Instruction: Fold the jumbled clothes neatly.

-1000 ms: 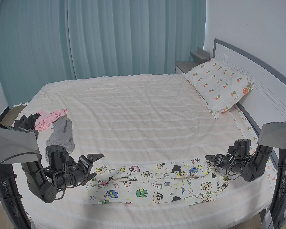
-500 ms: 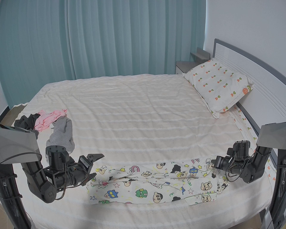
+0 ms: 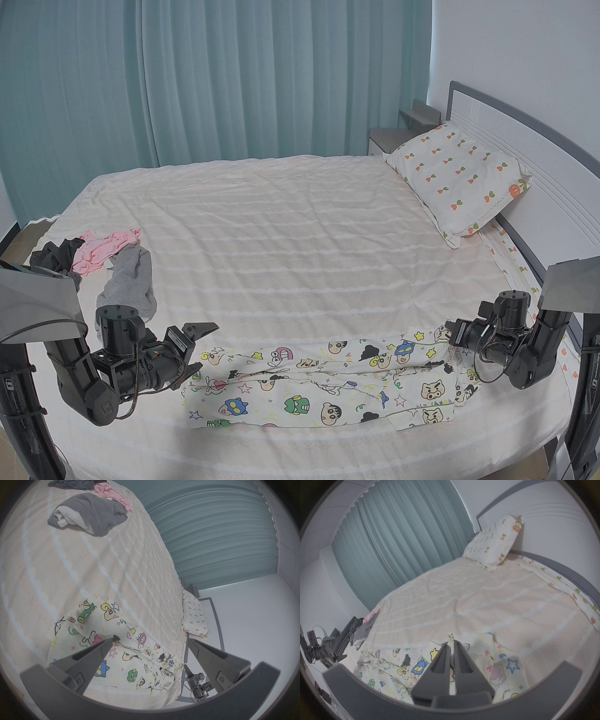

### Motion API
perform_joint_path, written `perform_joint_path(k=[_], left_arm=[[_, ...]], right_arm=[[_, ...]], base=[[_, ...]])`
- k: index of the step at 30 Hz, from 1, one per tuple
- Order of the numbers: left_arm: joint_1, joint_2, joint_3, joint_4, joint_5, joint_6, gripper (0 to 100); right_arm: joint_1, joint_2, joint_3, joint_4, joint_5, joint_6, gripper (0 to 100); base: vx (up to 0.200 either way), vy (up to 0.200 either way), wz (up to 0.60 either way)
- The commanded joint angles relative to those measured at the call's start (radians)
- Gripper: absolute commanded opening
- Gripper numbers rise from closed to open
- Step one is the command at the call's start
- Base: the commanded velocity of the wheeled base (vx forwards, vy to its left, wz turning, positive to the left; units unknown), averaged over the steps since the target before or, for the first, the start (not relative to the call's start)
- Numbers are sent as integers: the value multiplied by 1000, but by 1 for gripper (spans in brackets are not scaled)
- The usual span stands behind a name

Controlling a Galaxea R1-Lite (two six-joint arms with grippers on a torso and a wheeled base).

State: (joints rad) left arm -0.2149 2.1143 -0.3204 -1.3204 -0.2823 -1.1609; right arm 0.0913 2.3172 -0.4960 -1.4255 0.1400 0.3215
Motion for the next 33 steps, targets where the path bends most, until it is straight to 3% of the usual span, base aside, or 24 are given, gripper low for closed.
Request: perform_joint_path(k=[1, 11, 28, 29, 33], left_arm=[[0, 3, 0, 0, 0, 0, 100], [0, 3, 0, 0, 0, 0, 100], [0, 4, 0, 0, 2, 0, 100], [0, 3, -2, 0, 2, 0, 100], [0, 3, 0, 0, 2, 0, 100]], right_arm=[[12, 64, 37, -104, 6, -19, 0], [12, 157, -95, -133, 7, -24, 0], [10, 211, -167, -130, -5, -21, 0], [10, 211, -167, -130, -5, -22, 100], [10, 211, -165, -128, -5, -19, 100]], base=[[0, 0, 0], [0, 0, 0], [0, 0, 0], [0, 0, 0], [0, 0, 0]])
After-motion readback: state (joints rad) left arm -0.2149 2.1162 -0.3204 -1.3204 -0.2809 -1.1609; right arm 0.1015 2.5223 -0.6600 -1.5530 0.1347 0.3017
